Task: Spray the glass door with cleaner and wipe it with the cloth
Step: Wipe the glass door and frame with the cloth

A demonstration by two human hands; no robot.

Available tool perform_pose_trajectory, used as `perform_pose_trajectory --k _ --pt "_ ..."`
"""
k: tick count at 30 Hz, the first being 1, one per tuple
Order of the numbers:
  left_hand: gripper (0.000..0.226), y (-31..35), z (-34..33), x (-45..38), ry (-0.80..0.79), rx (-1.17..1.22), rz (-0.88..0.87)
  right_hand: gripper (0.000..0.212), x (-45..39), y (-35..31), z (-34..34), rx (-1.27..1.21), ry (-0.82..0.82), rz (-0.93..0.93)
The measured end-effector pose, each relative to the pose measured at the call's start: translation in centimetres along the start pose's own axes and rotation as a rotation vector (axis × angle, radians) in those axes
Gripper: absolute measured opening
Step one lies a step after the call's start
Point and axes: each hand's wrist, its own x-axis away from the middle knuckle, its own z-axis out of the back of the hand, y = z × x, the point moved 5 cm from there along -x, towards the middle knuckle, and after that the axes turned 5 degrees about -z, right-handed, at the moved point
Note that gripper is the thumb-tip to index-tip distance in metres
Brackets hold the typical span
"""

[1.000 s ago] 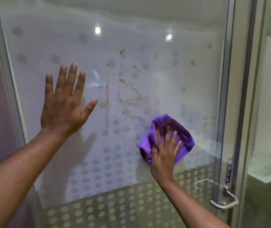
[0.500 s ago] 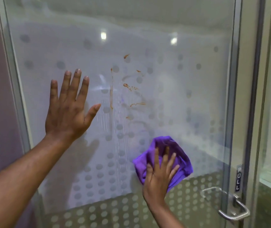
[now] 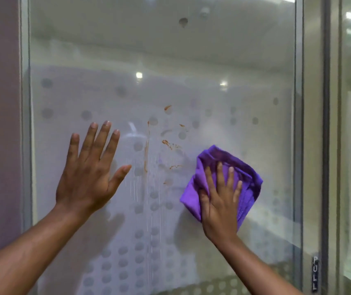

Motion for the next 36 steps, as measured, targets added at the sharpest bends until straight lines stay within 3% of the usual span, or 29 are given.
perform_pose_trajectory --k 2,4,9,12,14,18,20,22,24,26,28,29,30,33,35,36 --pt "0.083 -0.1 0.2 -0.2 -0.019 0.002 -0.014 0.064 -0.3 0.1 0.5 0.017 -0.073 0.217" --pt "0.083 -0.5 0.4 -0.4 -0.011 0.002 -0.028 0.067 -3.3 2.1 1.5 0.059 -0.085 0.277" --pt "0.083 -4.9 1.9 -2.6 0.102 0.033 0.071 0.065 -15.0 3.6 4.3 -0.085 0.085 -0.32" --pt "0.083 -6.1 1.4 -3.1 0.105 0.037 0.103 0.06 -18.9 -0.9 4.4 -0.136 0.145 -0.455" --pt "0.081 -6.1 1.0 -3.0 0.115 0.035 0.09 0.062 -19.5 -5.7 3.7 -0.127 0.133 -0.276" --pt "0.08 -6.4 1.3 -2.9 0.127 0.044 0.096 0.057 -16.3 -13.5 1.8 -0.03 -0.036 0.423" --pt "0.079 -6.4 1.3 -2.8 0.126 0.047 0.087 0.055 -15.8 -12.8 2.2 0.028 -0.121 0.674" --pt "0.079 -6.3 1.3 -2.7 0.12 0.053 0.078 0.055 -16.8 -9.7 2.8 0.066 -0.129 0.744" --pt "0.079 -6.2 1.4 -2.7 0.111 0.059 0.074 0.058 -17.9 -4.9 3.3 0.007 -0.068 0.494" --pt "0.079 -6.0 1.5 -2.8 0.108 0.054 0.073 0.063 -17.7 -1.3 3.9 -0.119 0.055 0.068" --pt "0.08 -5.9 1.5 -2.8 0.109 0.052 0.07 0.065 -16.3 -1.8 3.4 -0.194 0.149 -0.31" --pt "0.08 -5.8 1.5 -2.9 0.109 0.053 0.067 0.066 -15.6 -3.6 3.1 -0.187 0.155 -0.376" --pt "0.08 -5.8 1.5 -2.9 0.108 0.052 0.065 0.066 -15.0 -6.1 2.6 -0.162 0.135 -0.331" --pt "0.081 -5.9 1.5 -2.9 0.102 0.046 0.063 0.062 -12.0 -11.8 1.2 -0.048 -0.013 0.213" --pt "0.081 -6.0 1.6 -2.9 0.096 0.053 0.06 0.057 -11.5 -10.3 1.6 -0.022 -0.082 0.437" --pt "0.081 -6.1 1.6 -2.9 0.093 0.057 0.06 0.057 -11.6 -8.5 2.0 -0.02 -0.084 0.44"
